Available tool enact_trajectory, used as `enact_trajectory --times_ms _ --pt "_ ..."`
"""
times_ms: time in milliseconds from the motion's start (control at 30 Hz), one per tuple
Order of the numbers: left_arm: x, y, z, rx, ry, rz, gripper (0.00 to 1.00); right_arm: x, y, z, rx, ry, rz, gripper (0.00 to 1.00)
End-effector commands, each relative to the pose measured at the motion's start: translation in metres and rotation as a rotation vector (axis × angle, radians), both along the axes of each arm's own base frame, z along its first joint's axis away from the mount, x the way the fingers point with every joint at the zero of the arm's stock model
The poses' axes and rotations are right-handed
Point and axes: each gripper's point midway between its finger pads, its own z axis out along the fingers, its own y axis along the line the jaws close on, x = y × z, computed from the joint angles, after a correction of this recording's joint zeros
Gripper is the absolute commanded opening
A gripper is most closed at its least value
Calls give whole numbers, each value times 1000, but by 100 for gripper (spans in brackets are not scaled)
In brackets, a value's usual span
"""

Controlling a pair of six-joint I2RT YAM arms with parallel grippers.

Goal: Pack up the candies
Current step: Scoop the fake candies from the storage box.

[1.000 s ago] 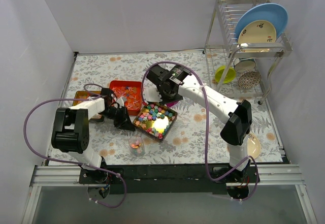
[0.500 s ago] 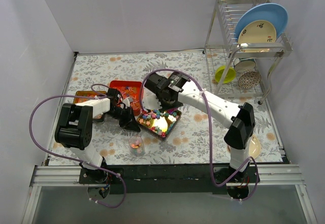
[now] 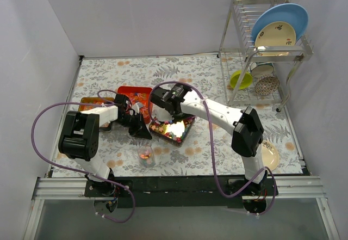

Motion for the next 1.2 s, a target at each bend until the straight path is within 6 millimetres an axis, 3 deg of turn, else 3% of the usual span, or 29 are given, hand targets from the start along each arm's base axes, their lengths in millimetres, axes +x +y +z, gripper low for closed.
enact_trajectory --times_ms 0,300,433,567,800,1067,1167 --pt "0 -10 11 -63 -42 -9 0 6 2 -4 -34 -44 -30 1" --pt "-2 -18 5 -82 -49 -34 0 -8 22 -39 47 100 -94 1" --pt "-1 -18 4 -87 -58 -35 0 -7 20 -46 60 153 -102 1" --pt "1 -19 5 -96 -58 -37 0 1 9 -52 46 177 -114 1" --pt "6 -20 4 -96 -71 -35 0 12 10 -58 32 201 -65 1" --pt "11 -21 5 -101 -75 -37 0 37 39 -53 33 153 28 1" --pt "14 -22 5 -98 -76 -38 0 39 47 -61 21 150 67 1"
